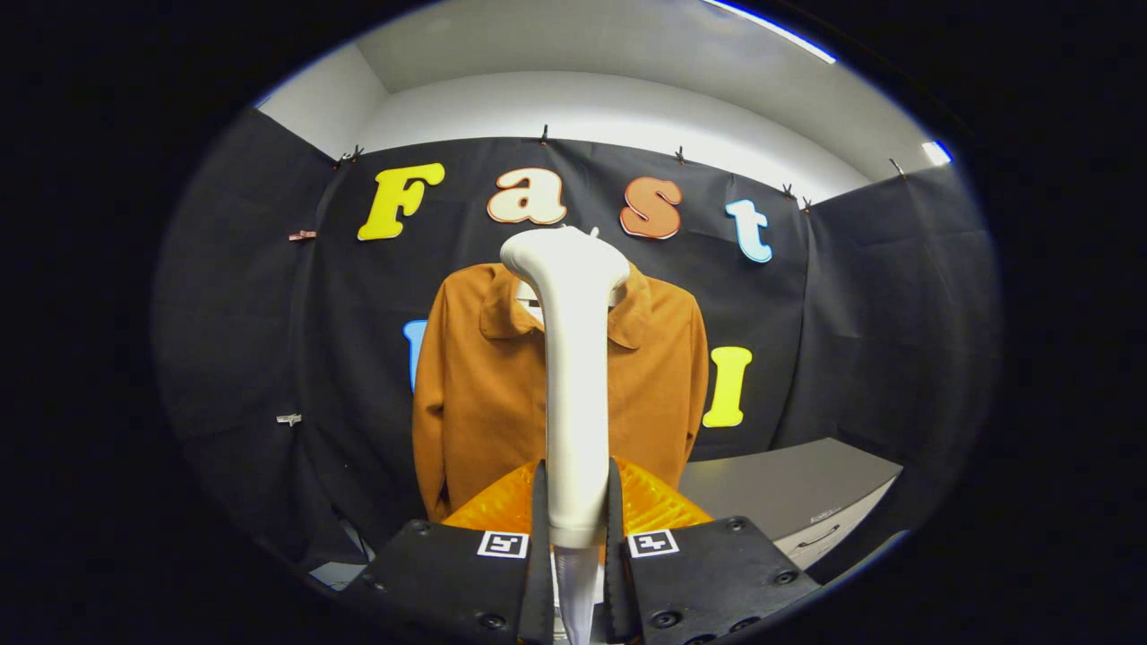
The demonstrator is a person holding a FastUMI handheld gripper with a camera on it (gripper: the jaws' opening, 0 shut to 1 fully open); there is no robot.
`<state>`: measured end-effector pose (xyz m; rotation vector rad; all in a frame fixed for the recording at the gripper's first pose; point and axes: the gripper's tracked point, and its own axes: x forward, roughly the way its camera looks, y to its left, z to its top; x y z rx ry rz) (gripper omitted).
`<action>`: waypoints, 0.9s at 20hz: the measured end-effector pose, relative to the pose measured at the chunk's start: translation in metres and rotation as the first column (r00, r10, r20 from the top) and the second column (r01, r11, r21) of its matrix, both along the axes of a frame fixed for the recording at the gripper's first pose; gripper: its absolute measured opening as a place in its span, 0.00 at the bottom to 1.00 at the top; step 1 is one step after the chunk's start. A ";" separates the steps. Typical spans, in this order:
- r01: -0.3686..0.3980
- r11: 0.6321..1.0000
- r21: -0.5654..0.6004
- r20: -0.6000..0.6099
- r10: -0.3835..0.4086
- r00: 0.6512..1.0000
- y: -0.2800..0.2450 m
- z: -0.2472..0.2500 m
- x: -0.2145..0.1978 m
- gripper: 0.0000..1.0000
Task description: Iron the clothes twice with a garment steamer, once on the left side and once on the right side.
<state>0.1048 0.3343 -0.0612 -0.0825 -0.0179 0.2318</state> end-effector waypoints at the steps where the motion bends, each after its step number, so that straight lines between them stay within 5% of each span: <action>1: -0.006 1.000 -0.001 -0.003 0.006 1.000 0.009 -0.003 0.001 0.26; 18: 0.034 0.994 -0.106 -0.051 -0.039 0.998 0.059 -0.088 0.074 0.26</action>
